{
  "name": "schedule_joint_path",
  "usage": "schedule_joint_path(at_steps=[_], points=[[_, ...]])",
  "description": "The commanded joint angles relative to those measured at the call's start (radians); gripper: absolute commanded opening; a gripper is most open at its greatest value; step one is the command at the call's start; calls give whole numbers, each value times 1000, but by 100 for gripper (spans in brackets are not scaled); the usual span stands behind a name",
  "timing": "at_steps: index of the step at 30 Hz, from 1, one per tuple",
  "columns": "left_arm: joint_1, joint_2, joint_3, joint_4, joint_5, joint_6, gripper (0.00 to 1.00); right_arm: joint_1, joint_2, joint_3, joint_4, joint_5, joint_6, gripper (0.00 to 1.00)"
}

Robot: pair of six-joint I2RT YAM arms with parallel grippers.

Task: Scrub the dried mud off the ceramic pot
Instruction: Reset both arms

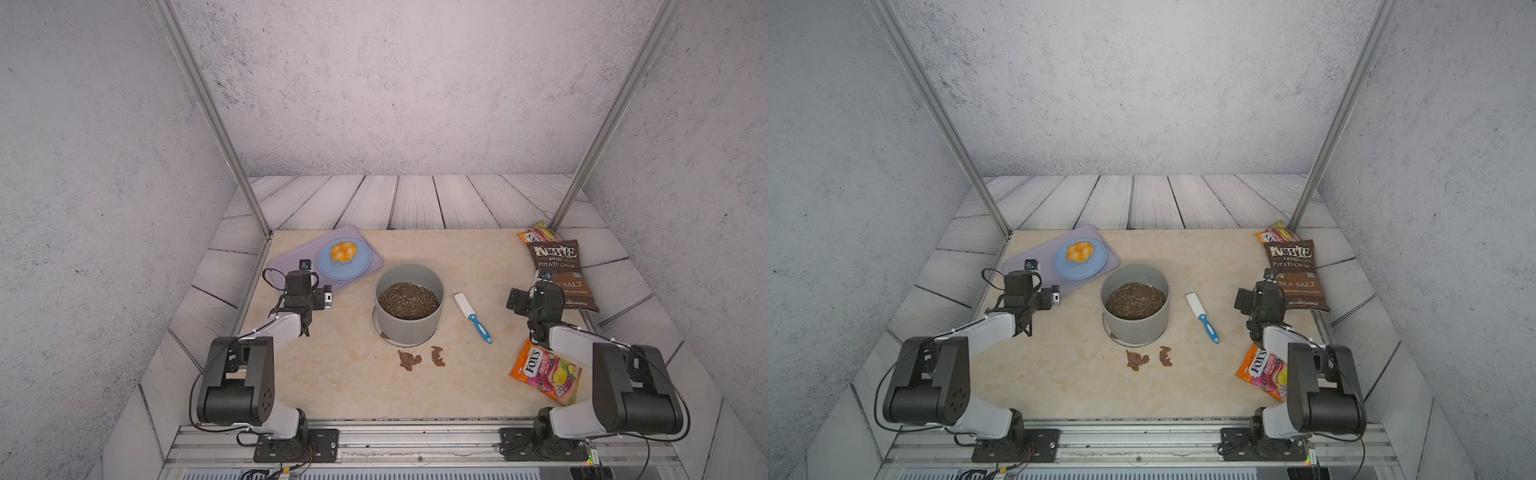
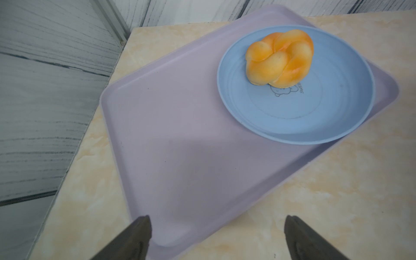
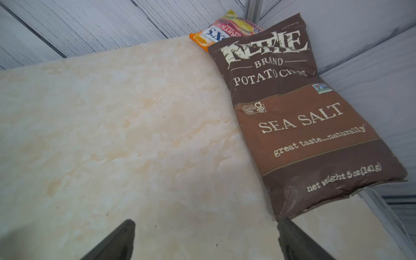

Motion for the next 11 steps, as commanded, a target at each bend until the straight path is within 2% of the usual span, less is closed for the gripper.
schedule_joint_path(at_steps=[1,11], points=[[11,-3,-21,110,-14,-11,98,-4,23,-17,163,-35,-36,99],[30,-18,-40,139,26,-13,98,-4,13,-7,126,-58,-46,99]])
